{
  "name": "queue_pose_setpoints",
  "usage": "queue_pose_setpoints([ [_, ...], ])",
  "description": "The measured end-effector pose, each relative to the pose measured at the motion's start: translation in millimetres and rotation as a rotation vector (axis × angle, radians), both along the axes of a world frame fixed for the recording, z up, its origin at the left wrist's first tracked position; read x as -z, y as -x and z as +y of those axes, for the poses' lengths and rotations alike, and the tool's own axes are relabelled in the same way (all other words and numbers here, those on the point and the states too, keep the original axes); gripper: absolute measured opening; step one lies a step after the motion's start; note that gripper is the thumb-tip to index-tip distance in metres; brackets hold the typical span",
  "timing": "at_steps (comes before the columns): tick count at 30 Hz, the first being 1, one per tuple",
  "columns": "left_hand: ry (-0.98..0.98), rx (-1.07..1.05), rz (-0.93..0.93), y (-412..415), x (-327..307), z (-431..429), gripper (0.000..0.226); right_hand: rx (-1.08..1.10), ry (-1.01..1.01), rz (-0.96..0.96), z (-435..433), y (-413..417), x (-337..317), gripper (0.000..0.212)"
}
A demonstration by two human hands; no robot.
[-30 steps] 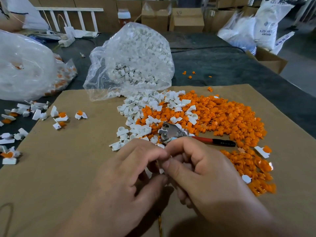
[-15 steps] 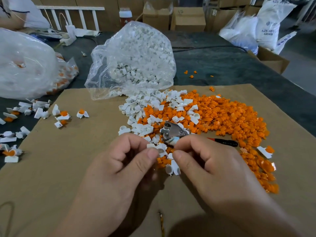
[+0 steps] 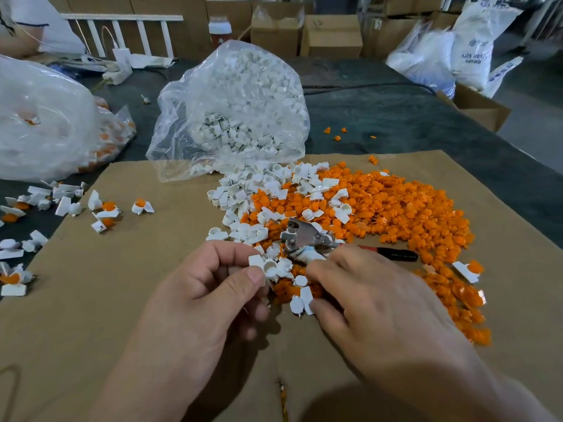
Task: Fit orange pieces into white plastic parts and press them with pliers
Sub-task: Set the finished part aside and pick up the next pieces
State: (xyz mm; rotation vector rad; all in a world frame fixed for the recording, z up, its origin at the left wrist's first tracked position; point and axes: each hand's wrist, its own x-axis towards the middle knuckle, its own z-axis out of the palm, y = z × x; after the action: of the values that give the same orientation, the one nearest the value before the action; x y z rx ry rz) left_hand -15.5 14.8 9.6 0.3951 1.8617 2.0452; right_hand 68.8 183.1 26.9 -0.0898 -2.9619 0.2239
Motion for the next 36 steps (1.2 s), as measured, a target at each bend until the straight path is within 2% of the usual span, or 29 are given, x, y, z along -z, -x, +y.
queue_pose_setpoints([
  [3,0.019,0.009,0.024,0.1,-0.1,-0.8,0.018,0.082,0.004,0.160,5.1,-0.8,2.6,0.018],
  [6,0.020,0.006,0.030,-0.2,0.1,-1.5,0.015,0.239,-0.060,0.272,21.2,0.8,2.7,0.022],
  [8,0.047,0.015,0.053,0.5,1.8,-2.0,0.010,0.386,-0.093,0.206,31.8,3.6,-0.5,0.031],
  [11,0.103,0.015,0.102,1.5,5.1,-4.0,0.026,0.504,-0.094,0.021,45.2,5.7,-2.3,0.046],
  [15,0.114,0.034,0.114,1.3,4.6,-5.0,0.026,0.475,-0.045,-0.086,55.1,8.6,0.6,0.045],
  [25,0.138,0.048,0.140,2.0,7.2,-5.8,0.029,0.439,-0.060,-0.037,74.4,4.4,3.3,0.017],
  [29,0.145,0.054,0.139,2.5,8.6,-5.6,0.025,0.426,0.014,0.044,71.5,5.3,4.2,0.018],
  [32,0.120,0.054,0.124,2.3,7.4,-5.2,0.010,0.410,0.061,0.119,69.7,5.5,3.2,0.026],
  [34,0.114,0.054,0.124,2.1,7.1,-5.0,0.021,0.345,0.146,0.166,65.3,5.7,1.5,0.026],
  [36,0.119,0.043,0.128,1.9,6.6,-4.7,0.021,0.274,0.235,0.193,57.2,6.8,-1.0,0.024],
])
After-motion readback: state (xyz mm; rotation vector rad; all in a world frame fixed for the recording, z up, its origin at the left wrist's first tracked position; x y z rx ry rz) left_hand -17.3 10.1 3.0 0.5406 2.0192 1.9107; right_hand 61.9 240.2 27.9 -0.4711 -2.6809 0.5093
